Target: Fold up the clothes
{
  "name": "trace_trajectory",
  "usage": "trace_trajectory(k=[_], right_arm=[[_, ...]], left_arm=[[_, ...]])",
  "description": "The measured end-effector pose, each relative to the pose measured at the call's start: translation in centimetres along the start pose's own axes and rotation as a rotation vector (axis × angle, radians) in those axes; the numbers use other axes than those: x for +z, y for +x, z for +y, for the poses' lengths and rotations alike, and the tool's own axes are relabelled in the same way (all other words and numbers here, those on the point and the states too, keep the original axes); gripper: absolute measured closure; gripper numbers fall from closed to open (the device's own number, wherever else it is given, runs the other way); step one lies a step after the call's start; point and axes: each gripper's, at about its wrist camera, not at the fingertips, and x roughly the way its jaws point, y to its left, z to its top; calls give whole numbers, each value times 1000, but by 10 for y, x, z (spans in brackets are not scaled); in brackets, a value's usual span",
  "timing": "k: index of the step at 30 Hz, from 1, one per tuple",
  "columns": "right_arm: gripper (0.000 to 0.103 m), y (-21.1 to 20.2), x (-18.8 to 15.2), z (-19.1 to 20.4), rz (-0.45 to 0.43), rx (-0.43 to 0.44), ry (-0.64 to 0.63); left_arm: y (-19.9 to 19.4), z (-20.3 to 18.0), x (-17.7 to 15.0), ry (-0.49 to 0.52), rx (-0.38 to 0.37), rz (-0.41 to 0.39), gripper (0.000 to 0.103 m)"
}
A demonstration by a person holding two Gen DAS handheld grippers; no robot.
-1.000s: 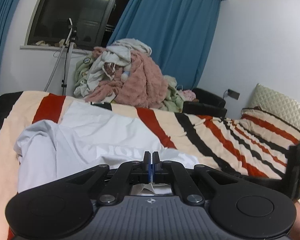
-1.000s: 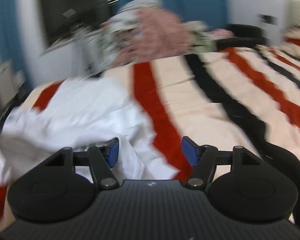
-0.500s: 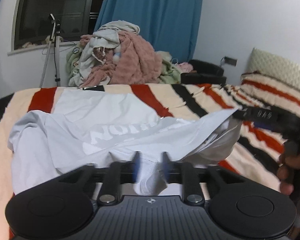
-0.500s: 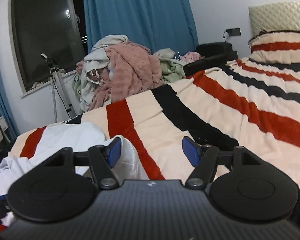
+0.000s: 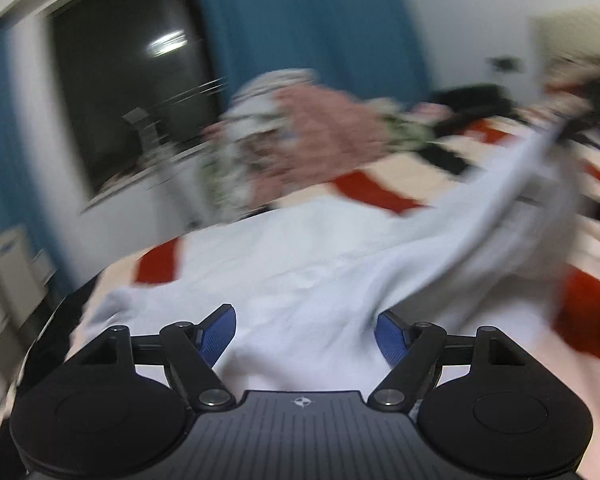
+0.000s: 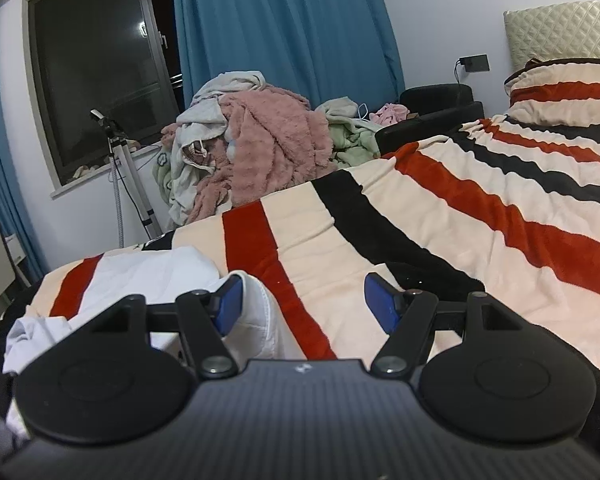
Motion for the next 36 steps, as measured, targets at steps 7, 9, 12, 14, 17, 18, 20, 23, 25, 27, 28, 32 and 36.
trace_trajectory(k=[7, 9, 12, 14, 17, 18, 20, 23, 25, 27, 28, 32, 36], right_arm=[[35, -3, -1, 2, -7, 7, -12], [35, -4, 0, 4, -13, 9, -18], [35, -8, 1, 5, -33, 14, -25], [35, -10, 1, 7, -45, 15, -36], [35, -14, 3, 10, -81, 17, -59], [35, -16, 4, 11, -93, 19, -65], [35, -18, 5, 12, -112, 24, -76], [35, -15, 6, 10, -97, 38, -68], [35, -11, 5, 8, -61, 35, -59], [35, -5, 3, 5, -25, 26, -48], [35, -3, 3, 4, -11, 22, -42], [35, -1, 1, 1, 8, 19, -22], [35, -1, 0, 4, 11, 23, -40]], left_arm=[[-8, 23, 4, -132, 34, -8, 24], [-10, 30, 5, -169, 43, -11, 24], [-14, 40, 7, -225, 58, -14, 24], [-16, 30, 7, -180, 35, -11, 24], [-17, 7, 3, -78, -27, -18, 24], [-18, -1, 0, -47, -37, -20, 24], [-15, -13, -4, 9, -50, -18, 26], [-11, -22, -13, 70, -75, -1, 32], [-11, -26, -16, 101, -81, 8, 33], [-10, -31, -18, 134, -85, 15, 33], [-10, -34, -19, 150, -87, 19, 33], [-7, -46, -25, 231, -77, 37, 29], [18, -69, -43, 425, 72, 83, 29]])
